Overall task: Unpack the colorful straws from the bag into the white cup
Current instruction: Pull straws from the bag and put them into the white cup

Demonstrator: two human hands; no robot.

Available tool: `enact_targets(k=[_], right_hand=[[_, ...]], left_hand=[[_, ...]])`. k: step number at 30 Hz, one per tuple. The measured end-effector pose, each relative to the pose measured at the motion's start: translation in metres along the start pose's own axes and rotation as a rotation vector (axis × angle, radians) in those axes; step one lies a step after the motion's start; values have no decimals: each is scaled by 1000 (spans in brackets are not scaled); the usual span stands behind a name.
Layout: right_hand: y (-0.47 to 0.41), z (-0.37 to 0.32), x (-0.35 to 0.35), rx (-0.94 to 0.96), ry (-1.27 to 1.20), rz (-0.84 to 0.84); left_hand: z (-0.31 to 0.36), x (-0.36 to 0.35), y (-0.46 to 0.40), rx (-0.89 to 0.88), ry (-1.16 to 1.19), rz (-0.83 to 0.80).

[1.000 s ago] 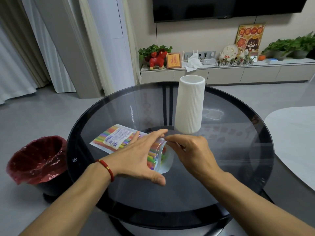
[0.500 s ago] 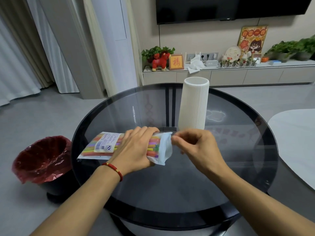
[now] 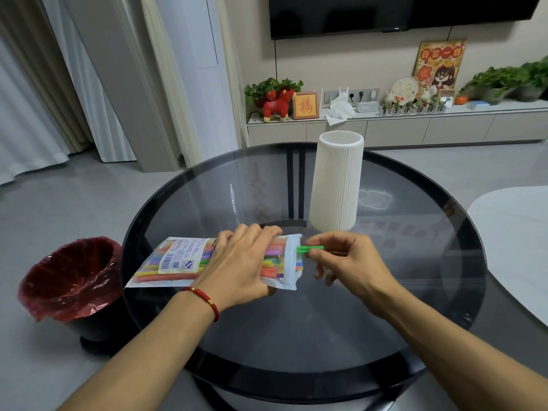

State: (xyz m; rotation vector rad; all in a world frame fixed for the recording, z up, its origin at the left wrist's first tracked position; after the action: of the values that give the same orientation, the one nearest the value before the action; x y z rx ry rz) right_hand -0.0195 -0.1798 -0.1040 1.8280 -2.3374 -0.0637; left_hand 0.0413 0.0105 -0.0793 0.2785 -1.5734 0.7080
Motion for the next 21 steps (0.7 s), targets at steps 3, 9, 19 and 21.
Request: enact_targets(k=[3,9,19,21], right_hand=[[4,1,-8,25,20,-44],[2,0,-31,150,315,-3],[-7,9,1,-6,118,-11],[-3,9,-9,2,59,-37]], left_hand=[[6,1,-2,5,-9,-1],[14,2,-3,36,18,6],[-3,-5,5,111,-26,-38],[0,-6,3,104,-10,-39]])
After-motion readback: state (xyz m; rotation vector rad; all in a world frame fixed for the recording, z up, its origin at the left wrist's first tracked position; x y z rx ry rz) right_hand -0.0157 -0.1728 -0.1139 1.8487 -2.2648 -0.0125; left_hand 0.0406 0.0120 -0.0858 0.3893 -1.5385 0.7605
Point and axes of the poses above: each hand's wrist, its own y-axis away from the middle knuckle, its own x-axis out of the back of the hand, z = x × y, the point moved 6 cm from there along -y, towards the middle knuckle, and after that the axes turned 10 degrees about -x, right-handed, at the moved point
